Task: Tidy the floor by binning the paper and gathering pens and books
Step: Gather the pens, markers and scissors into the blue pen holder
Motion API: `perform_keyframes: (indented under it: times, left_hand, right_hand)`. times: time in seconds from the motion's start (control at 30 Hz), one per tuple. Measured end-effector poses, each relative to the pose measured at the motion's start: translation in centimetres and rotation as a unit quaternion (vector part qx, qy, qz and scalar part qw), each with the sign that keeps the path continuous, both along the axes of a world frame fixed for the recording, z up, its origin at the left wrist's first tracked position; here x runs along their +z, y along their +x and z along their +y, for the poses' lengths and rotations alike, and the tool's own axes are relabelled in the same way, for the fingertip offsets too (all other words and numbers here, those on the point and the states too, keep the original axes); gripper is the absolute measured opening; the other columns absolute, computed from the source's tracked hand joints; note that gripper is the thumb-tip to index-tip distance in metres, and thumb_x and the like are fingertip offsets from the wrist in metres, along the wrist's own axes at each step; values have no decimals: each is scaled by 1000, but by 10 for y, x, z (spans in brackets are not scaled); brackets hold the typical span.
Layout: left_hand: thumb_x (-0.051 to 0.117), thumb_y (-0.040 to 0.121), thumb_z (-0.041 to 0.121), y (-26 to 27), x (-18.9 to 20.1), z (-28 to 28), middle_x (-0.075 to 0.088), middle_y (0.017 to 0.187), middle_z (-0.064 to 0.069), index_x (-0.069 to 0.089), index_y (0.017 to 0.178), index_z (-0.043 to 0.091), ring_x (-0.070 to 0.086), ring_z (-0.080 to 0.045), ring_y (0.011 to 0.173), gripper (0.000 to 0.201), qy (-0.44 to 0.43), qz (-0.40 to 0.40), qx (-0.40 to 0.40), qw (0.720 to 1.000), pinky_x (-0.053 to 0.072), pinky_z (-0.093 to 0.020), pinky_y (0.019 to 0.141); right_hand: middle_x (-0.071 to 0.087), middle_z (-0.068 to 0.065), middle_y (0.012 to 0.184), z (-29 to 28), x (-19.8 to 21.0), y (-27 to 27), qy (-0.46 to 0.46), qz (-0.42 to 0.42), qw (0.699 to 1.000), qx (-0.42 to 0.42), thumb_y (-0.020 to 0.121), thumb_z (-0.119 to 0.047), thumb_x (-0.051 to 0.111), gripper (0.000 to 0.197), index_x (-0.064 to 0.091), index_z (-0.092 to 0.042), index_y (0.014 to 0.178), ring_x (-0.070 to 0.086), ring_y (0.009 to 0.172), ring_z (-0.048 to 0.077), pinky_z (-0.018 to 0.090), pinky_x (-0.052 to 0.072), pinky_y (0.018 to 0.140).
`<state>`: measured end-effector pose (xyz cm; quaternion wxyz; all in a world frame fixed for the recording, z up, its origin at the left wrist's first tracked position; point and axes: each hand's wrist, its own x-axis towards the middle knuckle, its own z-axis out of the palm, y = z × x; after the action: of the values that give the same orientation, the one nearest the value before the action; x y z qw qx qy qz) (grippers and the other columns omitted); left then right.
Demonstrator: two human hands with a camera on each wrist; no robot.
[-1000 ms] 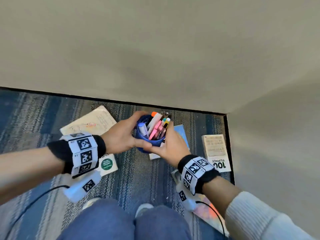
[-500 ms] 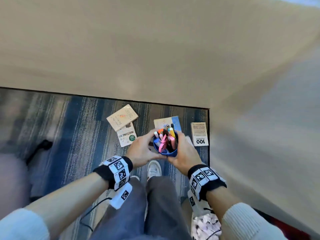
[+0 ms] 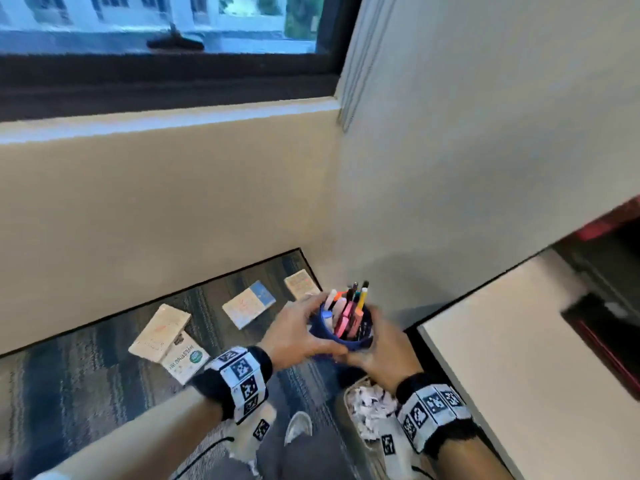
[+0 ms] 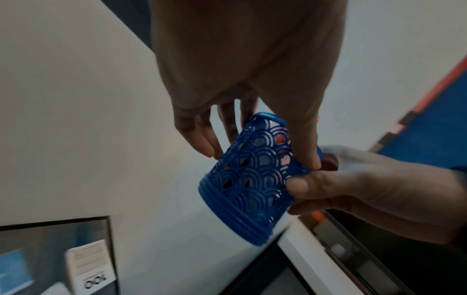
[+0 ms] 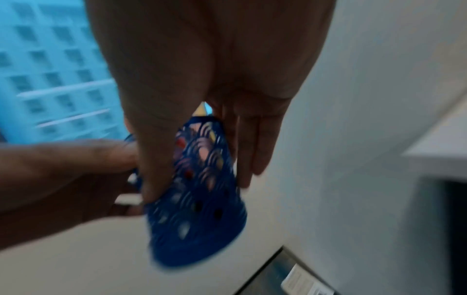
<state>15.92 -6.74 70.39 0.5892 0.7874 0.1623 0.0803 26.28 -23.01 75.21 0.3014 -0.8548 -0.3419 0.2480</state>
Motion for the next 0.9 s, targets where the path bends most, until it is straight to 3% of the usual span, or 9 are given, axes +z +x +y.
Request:
perform_keyframes:
  times: [0.07, 0.17, 0.33, 0.4, 0.5, 0.63, 0.77, 0.83, 0.9]
  left_hand:
    - [89, 51, 53, 19, 10, -31, 67, 105, 14, 60, 117, 38, 63, -2, 94, 74, 35, 9, -56, 998, 53, -36, 86]
    - [85, 48, 62, 47, 17, -79, 64, 112, 16, 54, 127, 38, 61, -2, 101, 88, 59, 18, -117, 991, 53, -34, 90]
    - [86, 54, 51, 97, 40, -152, 64, 114, 6, 55, 124, 26, 62, -13, 101, 81, 83, 15, -192, 978, 52, -38, 90]
    - [87, 55, 47, 118, 44, -184, 65, 115, 1, 56, 122, 22, 62, -17, 102, 78, 82, 14, -218, 972, 51, -38, 92]
    - [86, 54, 48, 154, 42, -222, 67, 108, 11, 59, 115, 31, 64, -6, 97, 69, 64, 22, -240, 969, 53, -35, 88]
    - [91, 54, 43, 226, 44, -258, 70, 103, 20, 62, 115, 35, 64, 5, 89, 67, 60, 55, -284, 955, 53, -18, 81]
    - [92, 58, 36, 299, 44, -288, 69, 104, 17, 64, 115, 30, 59, 11, 84, 64, 71, 56, -273, 958, 44, -5, 74]
    - [92, 58, 33, 330, 42, -299, 68, 105, 14, 64, 115, 29, 59, 8, 88, 63, 62, 45, -236, 969, 42, -4, 76]
    - [93, 56, 35, 362, 36, -308, 67, 109, 13, 62, 119, 28, 61, 5, 95, 70, 62, 34, -191, 979, 46, -8, 81]
  right_hand:
    - [66, -21, 98, -43, 13, 6, 2, 15, 999, -32, 51, -53, 88, 76, 48, -38, 114, 62, 91, -9, 22, 52, 84]
    - [65, -23, 98, -98, 20, 11, 16, 13, 995, -93, 50, -45, 91, 73, 48, -43, 109, 60, 90, -16, 11, 49, 79]
    - [65, -20, 109, -179, 23, 28, 47, 18, 981, -187, 55, -46, 88, 86, 46, -37, 128, 62, 98, -7, 19, 49, 84]
    - [64, -24, 108, -210, 25, 38, 57, 15, 975, -214, 54, -54, 85, 86, 44, -42, 128, 60, 96, -11, 14, 47, 81]
    - [63, -28, 108, -250, 22, 63, 63, 20, 967, -245, 55, -56, 84, 82, 41, -48, 124, 60, 95, -13, 9, 47, 76]
    - [68, -15, 106, -304, 16, 133, 65, 53, 965, -249, 53, -56, 85, 84, 46, -42, 127, 67, 75, 3, 15, 50, 64]
    - [68, -15, 103, -334, 8, 212, 96, 45, 966, -236, 54, -46, 88, 74, 51, -45, 118, 65, 68, 4, 13, 47, 60]
    - [66, -17, 107, -336, 3, 247, 114, 30, 963, -241, 56, -40, 89, 73, 52, -47, 118, 64, 77, 2, 11, 47, 64]
    - [61, -19, 112, -336, -4, 287, 120, 18, 963, -240, 56, -45, 87, 76, 52, -43, 124, 62, 87, 2, 14, 50, 72]
